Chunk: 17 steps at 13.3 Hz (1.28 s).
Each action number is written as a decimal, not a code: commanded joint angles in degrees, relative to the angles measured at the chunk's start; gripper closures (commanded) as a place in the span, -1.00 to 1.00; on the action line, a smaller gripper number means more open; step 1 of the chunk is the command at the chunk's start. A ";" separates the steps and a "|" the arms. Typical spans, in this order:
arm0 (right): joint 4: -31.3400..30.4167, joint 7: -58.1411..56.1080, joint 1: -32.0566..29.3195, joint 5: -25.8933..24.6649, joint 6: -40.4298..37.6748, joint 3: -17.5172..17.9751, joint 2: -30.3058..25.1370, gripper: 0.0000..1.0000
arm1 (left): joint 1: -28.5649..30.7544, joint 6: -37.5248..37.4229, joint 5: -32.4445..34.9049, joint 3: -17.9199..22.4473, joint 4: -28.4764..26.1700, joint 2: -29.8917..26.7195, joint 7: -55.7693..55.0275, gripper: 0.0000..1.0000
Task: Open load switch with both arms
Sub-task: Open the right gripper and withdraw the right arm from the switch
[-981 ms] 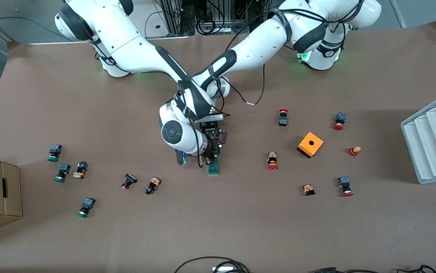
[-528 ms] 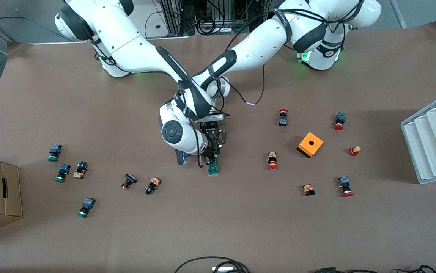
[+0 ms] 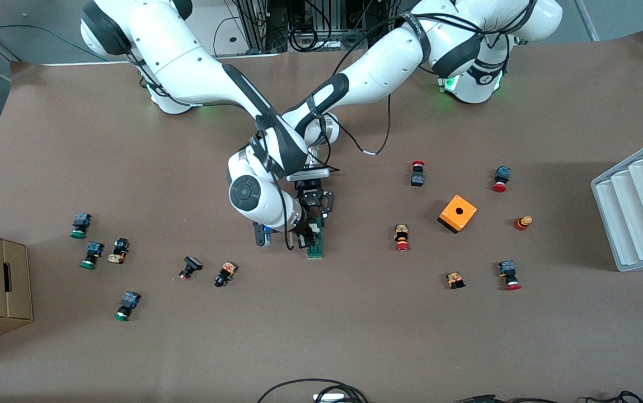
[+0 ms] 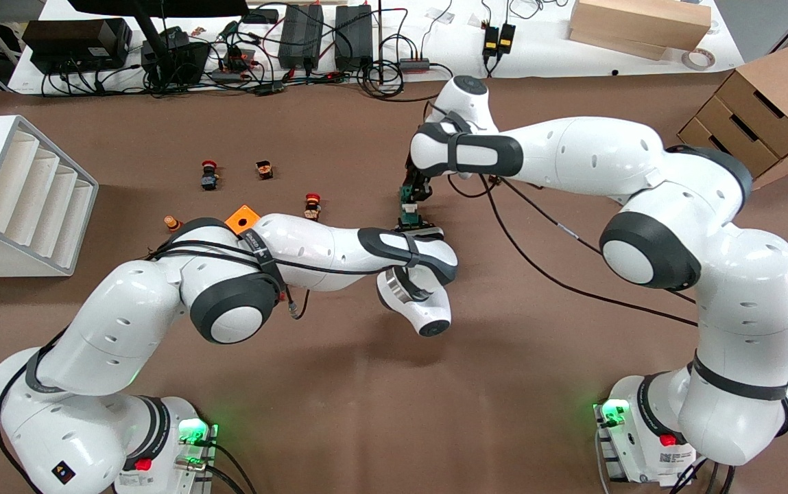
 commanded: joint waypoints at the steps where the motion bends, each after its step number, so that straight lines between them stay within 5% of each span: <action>1: -0.78 -3.36 -2.56 -6.34 -4.09 0.20 -4.97 -1.00 | -0.39 0.09 -0.73 -0.39 0.98 1.88 -0.59 -0.22; 3: -1.22 -14.58 -4.93 -8.29 -7.78 0.20 -8.48 -1.00 | -0.31 0.09 -0.64 -0.39 0.81 1.62 -0.59 -1.00; 9: -1.40 -61.23 -22.58 -8.83 -28.41 -0.06 -23.42 -1.00 | -0.31 0.44 -0.82 -0.39 0.81 1.09 0.20 -1.00; 13: -1.58 -91.30 -33.22 -14.88 -37.40 -1.56 -32.56 -1.00 | -0.22 0.79 -2.30 -1.00 0.28 -0.22 0.46 -1.00; 17: -4.56 -114.71 -35.35 -19.72 -40.66 -8.22 -41.27 -1.00 | -0.22 1.14 -10.56 -2.41 0.45 -4.52 8.80 -1.00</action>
